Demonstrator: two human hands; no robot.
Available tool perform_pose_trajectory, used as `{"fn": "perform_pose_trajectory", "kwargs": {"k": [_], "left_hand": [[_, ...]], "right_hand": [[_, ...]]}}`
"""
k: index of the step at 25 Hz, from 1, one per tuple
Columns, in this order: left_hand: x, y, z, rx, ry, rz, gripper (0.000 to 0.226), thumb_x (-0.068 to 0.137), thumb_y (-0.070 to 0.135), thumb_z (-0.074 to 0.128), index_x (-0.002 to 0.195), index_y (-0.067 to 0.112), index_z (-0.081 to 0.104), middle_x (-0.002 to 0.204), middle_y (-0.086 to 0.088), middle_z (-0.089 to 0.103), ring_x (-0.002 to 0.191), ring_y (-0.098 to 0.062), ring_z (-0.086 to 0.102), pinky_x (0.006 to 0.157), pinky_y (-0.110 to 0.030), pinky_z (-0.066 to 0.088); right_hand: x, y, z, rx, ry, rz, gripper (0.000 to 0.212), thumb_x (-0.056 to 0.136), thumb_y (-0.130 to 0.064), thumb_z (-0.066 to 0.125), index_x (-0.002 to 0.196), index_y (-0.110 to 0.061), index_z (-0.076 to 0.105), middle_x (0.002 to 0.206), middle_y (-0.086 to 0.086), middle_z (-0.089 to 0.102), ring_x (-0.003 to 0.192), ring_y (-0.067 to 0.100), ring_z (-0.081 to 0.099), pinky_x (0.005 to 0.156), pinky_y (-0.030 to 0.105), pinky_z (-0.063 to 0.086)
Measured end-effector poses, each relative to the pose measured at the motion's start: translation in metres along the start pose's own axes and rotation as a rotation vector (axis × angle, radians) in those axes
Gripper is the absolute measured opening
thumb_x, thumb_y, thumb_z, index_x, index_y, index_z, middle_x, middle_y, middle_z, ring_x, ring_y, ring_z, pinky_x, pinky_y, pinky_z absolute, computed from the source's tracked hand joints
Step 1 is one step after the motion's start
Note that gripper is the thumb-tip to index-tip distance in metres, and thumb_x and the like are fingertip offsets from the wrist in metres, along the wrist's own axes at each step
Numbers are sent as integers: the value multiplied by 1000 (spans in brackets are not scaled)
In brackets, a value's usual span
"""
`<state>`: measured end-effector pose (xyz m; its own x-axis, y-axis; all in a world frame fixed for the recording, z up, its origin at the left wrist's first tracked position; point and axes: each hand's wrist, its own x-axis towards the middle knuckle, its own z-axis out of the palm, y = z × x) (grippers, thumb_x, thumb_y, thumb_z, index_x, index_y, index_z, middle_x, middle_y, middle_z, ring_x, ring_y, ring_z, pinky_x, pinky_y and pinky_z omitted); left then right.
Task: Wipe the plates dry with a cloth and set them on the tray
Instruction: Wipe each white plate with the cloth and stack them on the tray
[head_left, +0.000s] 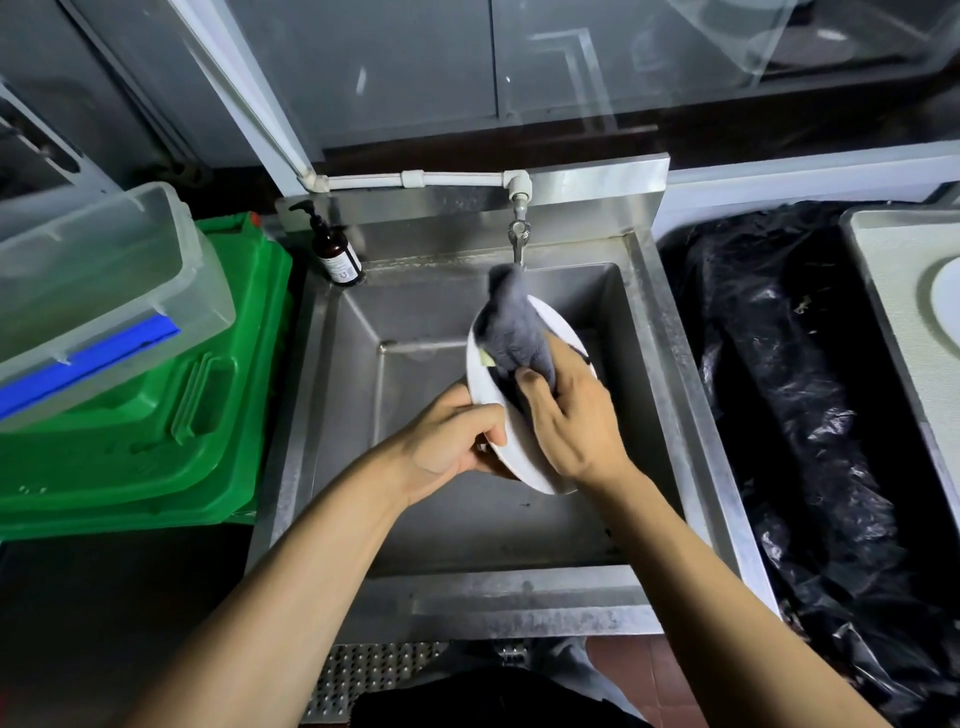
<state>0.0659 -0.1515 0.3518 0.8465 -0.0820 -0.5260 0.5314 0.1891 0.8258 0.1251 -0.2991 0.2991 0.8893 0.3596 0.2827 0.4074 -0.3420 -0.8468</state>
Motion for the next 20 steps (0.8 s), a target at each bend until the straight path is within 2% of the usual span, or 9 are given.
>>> {"fn": "perform_pose_trajectory", "kwargs": {"k": [2, 4, 6, 9, 11, 13, 15, 18, 20], "left_hand": [[0, 1, -2, -1, 15, -3, 41, 64, -1, 50, 104, 2, 60, 96, -19, 63, 90, -33, 64, 70, -51, 61], [-2, 3, -3, -21, 32, -11, 40, 64, -2, 51, 103, 0, 59, 103, -21, 63, 94, -37, 62, 72, -55, 61], [-3, 5, -2, -9, 40, -11, 40, 64, -1, 51, 104, -1, 59, 107, -22, 64, 96, -38, 62, 72, -55, 61], [-1, 5, -2, 28, 46, -17, 55, 63, -1, 49, 117, -12, 50, 108, -25, 61, 98, -40, 59, 77, -59, 59], [-1, 5, -5, 19, 49, -16, 59, 62, -2, 48, 120, -13, 48, 111, -28, 60, 99, -41, 59, 78, -60, 59], [-1, 4, -7, -7, 57, -22, 58, 62, -2, 48, 119, -9, 53, 111, -26, 63, 98, -41, 61, 78, -61, 58], [-2, 4, -8, -12, 60, -18, 52, 63, -3, 48, 113, -3, 59, 107, -23, 66, 95, -39, 62, 79, -62, 58], [0, 5, -10, 5, 63, 3, 50, 66, -5, 45, 115, -12, 53, 103, -27, 63, 98, -43, 62, 83, -66, 55], [0, 7, -15, -6, 76, 4, 55, 63, -5, 45, 116, -18, 49, 103, -32, 62, 98, -45, 62, 82, -68, 54]], "right_hand": [[0, 0, -2, 17, -57, -66, 26, 98, -20, 48, 117, -37, 55, 115, -35, 59, 107, -11, 55, 86, 7, 38], [3, 13, -12, -30, -11, 84, 31, 100, -25, 47, 129, -32, 58, 127, -23, 63, 114, 1, 58, 91, 20, 43], [1, 20, -14, -65, 27, 223, 36, 101, -25, 48, 136, -29, 58, 135, -16, 62, 122, 6, 56, 95, 21, 42], [-4, 1, -3, -26, -74, 49, 25, 100, -26, 47, 119, -39, 56, 117, -30, 60, 105, -9, 54, 86, 10, 38], [-5, -1, -1, 5, -128, -51, 25, 99, -24, 46, 119, -36, 56, 118, -27, 60, 108, -5, 55, 89, 13, 40], [-2, 6, -8, 7, -67, 80, 20, 99, -22, 47, 108, -37, 56, 109, -23, 62, 100, 1, 58, 81, 23, 44], [-3, 5, -11, -13, -18, 203, 19, 99, -22, 48, 99, -40, 54, 99, -24, 60, 91, 0, 55, 74, 26, 41], [-13, -16, -3, 23, -104, -28, 21, 97, -17, 45, 94, -38, 49, 93, -25, 59, 91, -2, 56, 74, 16, 40], [-21, -22, -2, 66, -158, -91, 15, 98, -19, 43, 93, -30, 51, 93, -19, 58, 91, 5, 56, 75, 19, 42]]}}
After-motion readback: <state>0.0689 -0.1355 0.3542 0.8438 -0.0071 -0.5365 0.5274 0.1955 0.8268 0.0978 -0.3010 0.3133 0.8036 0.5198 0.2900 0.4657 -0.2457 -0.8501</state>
